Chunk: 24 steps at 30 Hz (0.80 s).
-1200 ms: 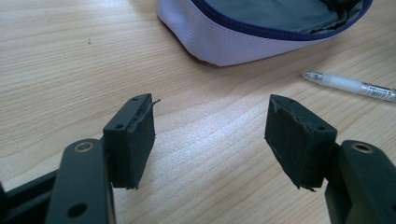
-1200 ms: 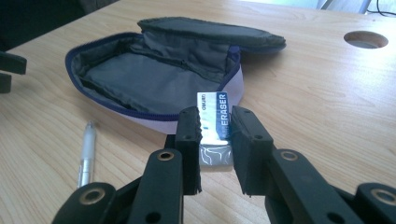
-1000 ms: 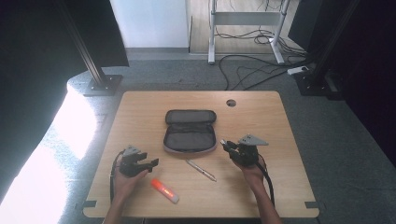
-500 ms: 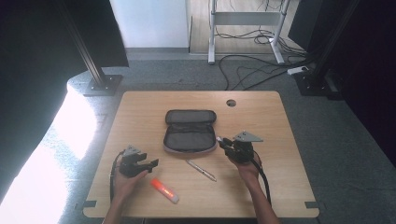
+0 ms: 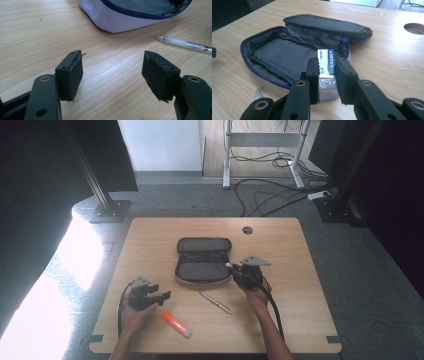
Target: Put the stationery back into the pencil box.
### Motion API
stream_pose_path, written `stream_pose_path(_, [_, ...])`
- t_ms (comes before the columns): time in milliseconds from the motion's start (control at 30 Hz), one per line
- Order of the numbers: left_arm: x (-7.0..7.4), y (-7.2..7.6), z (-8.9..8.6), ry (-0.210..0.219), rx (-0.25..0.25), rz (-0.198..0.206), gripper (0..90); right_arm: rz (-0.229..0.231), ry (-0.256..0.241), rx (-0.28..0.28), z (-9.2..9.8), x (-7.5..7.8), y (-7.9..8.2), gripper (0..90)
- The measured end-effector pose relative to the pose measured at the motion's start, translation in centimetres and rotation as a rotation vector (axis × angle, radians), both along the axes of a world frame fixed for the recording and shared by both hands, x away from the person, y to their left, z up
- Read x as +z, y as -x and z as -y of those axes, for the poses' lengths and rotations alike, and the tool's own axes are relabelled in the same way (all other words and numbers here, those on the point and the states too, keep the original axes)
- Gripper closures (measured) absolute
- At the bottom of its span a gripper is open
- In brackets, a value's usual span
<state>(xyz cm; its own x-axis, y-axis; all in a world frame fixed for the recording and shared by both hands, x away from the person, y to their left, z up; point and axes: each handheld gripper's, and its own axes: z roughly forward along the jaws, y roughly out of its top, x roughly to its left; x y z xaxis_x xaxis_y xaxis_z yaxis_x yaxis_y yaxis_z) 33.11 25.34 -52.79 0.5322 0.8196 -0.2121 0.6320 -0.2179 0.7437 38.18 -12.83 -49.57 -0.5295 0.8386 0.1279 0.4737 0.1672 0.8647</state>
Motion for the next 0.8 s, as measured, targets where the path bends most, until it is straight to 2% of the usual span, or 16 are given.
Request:
stream_pose_path(267, [0.2, 0.0, 0.0, 0.038, -0.023, -0.003, 33.6, -0.018, 0.029, -0.014, -0.7, 0.5, -0.9, 72.6])
stream_pose_path(800, [0.2, 0.0, -0.7, 0.058, -0.016, -0.007, 33.5, -0.047, 0.054, -0.017, -2.4, -0.4, -2.7, 72.6])
